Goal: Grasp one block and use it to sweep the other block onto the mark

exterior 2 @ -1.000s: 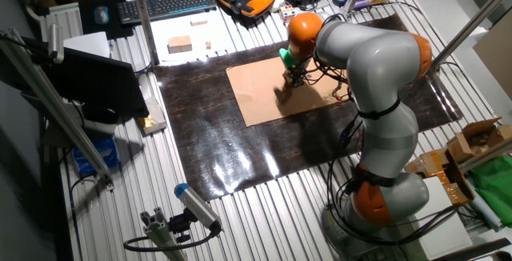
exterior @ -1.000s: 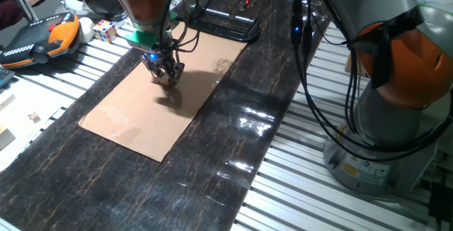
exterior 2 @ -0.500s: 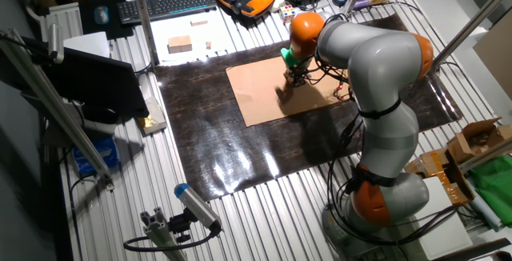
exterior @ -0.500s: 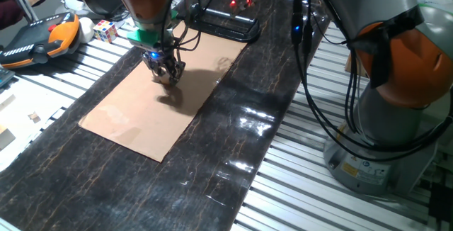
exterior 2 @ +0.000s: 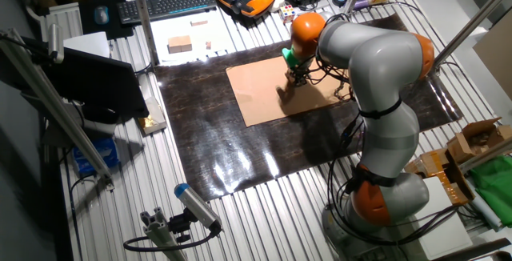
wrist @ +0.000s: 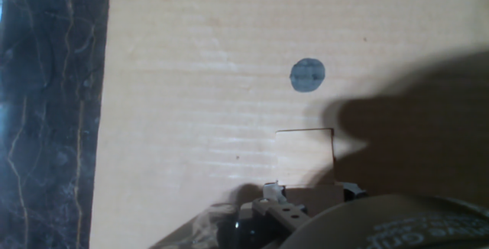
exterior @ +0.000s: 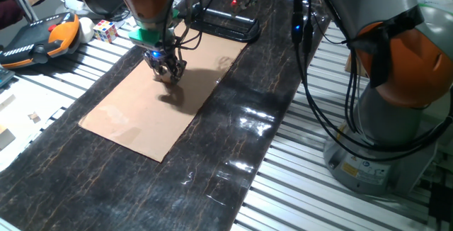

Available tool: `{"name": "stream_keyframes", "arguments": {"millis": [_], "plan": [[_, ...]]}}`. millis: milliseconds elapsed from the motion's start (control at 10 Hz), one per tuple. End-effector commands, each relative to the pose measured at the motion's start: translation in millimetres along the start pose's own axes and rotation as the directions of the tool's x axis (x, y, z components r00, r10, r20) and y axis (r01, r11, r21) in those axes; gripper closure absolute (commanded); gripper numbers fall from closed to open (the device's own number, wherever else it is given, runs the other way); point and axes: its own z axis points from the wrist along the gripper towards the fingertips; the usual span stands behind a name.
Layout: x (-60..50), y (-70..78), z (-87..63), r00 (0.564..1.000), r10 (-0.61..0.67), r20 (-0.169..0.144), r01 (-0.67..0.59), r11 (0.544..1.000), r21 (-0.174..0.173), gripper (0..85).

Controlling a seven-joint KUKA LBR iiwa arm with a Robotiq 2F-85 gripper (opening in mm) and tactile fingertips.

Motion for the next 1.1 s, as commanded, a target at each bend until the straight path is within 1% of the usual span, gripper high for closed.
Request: {"name": "stream_keyframes", "arguments": {"millis": [0,1000], "plan": [[-0.2,0.3,-0.7,1.000,-0.002,0.000,0.002,1.000,-0.001,84.3],[-5.9,0.4,-1.5,1.000,-0.002,0.003,0.002,1.000,-0.001,84.3]]}}
